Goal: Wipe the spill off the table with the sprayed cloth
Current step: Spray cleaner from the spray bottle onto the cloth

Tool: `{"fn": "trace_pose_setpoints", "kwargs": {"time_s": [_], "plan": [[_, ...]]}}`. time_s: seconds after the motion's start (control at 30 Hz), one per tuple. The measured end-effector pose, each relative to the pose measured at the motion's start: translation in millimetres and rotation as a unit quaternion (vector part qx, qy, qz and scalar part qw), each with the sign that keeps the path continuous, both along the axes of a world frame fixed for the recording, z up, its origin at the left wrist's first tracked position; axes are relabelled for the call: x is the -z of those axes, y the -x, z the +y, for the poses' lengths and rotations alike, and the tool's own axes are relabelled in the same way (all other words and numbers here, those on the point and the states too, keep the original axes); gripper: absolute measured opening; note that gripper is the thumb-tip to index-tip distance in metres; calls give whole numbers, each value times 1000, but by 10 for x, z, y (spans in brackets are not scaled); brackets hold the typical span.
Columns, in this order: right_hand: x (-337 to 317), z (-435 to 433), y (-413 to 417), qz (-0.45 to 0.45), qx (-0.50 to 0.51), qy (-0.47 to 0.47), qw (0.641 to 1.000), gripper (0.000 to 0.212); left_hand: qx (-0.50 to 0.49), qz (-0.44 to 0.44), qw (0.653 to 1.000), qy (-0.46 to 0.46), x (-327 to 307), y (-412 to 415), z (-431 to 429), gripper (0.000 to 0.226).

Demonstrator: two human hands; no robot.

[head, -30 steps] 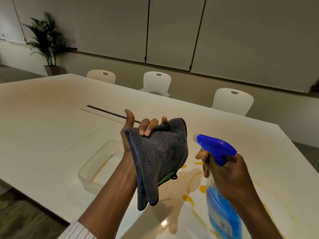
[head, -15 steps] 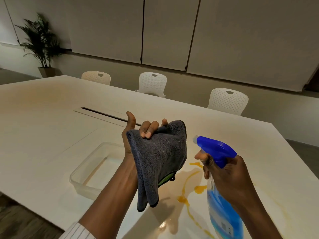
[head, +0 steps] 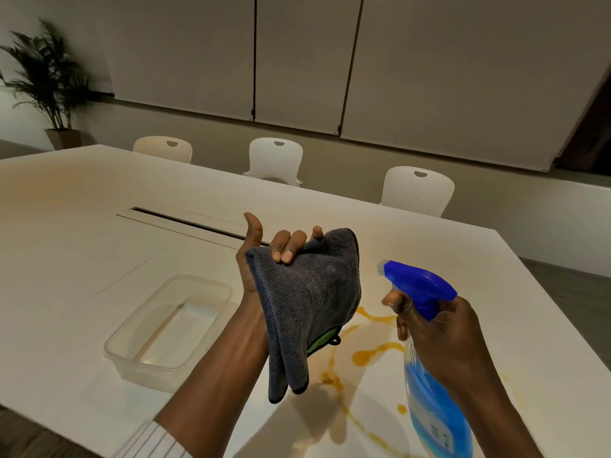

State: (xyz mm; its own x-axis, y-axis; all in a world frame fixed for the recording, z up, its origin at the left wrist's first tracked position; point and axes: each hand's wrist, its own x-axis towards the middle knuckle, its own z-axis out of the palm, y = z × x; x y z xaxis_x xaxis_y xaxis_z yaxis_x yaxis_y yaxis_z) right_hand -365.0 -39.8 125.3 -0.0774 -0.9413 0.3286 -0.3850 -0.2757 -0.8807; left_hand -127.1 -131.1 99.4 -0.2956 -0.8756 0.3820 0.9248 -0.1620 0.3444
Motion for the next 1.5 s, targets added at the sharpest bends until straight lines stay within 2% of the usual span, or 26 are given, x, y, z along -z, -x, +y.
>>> {"fn": "trace_pose_setpoints", "kwargs": {"time_s": [0.17,0.47,0.57,0.67,0.77,0.9,1.03,1.17,1.37,1.5], "plan": [[-3,22,47,-3,-5,-8,1000,115,0,-9,1000,-7,-8,73,22,86],[32,108,-31,-4,-44,1,999,105,-5,-12,1000,-12,12,129,73,85],[67,132,-82,-25,-71,10,997,86,-11,-19,1000,-15,21,124,84,85],[74,160,-112,-40,-98,12,994,78,-19,-22,999,-17,23,129,90,84],[72,163,-131,-67,-113,2,991,49,-18,-18,999,-25,18,120,121,85],[36,173,-141,-109,-121,5,987,56,-15,-24,999,-19,-19,57,236,84],[-129,113,-204,-161,-104,62,980,34,-20,-20,1000,-7,-19,-97,460,85],[-302,-53,-372,-192,-115,104,969,52,-45,-20,999,7,58,-349,750,86],[-448,-456,-862,-203,-173,117,957,80,-114,-8,993,3,176,-751,1141,86],[-525,-712,-1269,-225,-215,116,943,60,-154,-11,988,7,211,-966,1351,82]]}}
